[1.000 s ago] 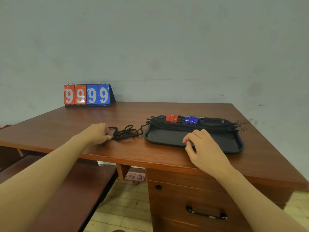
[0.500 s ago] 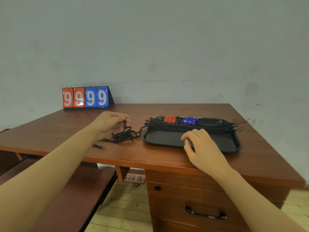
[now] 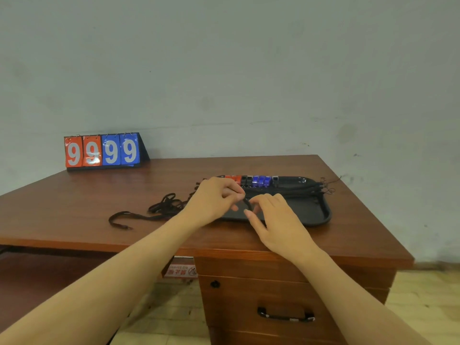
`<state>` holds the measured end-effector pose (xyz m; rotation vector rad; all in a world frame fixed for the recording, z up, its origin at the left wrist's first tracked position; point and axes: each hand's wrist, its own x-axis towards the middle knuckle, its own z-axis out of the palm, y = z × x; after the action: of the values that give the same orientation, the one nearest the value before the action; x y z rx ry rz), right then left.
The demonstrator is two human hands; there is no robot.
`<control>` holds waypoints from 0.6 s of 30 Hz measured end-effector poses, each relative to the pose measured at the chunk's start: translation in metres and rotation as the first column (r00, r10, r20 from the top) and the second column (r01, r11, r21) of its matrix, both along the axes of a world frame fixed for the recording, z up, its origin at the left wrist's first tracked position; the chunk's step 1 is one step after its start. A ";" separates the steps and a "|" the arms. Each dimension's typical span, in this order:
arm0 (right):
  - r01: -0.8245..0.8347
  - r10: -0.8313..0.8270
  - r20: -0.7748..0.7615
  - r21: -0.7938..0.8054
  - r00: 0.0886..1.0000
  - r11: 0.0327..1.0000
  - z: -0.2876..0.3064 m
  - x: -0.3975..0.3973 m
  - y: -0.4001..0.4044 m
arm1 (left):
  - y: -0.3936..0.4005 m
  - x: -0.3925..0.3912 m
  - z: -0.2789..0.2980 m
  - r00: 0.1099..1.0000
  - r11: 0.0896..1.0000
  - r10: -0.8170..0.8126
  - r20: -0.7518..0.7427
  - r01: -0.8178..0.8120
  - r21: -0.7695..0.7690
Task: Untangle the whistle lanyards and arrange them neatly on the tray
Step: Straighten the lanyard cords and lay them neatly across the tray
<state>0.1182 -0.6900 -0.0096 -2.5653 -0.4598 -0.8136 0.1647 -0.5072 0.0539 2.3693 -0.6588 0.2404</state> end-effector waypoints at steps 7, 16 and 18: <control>0.058 -0.057 0.015 -0.050 0.998 0.997 0.002 0.002 0.000 | 0.002 0.002 -0.007 0.996 0.996 -0.086 0.009 0.086 0.013; 0.127 -0.130 0.037 0.078 0.991 0.989 0.028 -0.004 -0.029 | 0.043 0.019 -0.001 0.974 0.981 0.047 0.221 -0.086 0.173; 0.156 -0.160 0.053 0.073 0.986 0.985 0.037 -0.003 -0.051 | 0.059 0.030 0.004 0.953 0.958 0.121 0.279 -0.186 0.217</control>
<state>0.1156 -0.7413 0.0269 -2.5443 -0.2433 -0.9447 0.1942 -0.4482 0.0575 2.6541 -0.6549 0.5824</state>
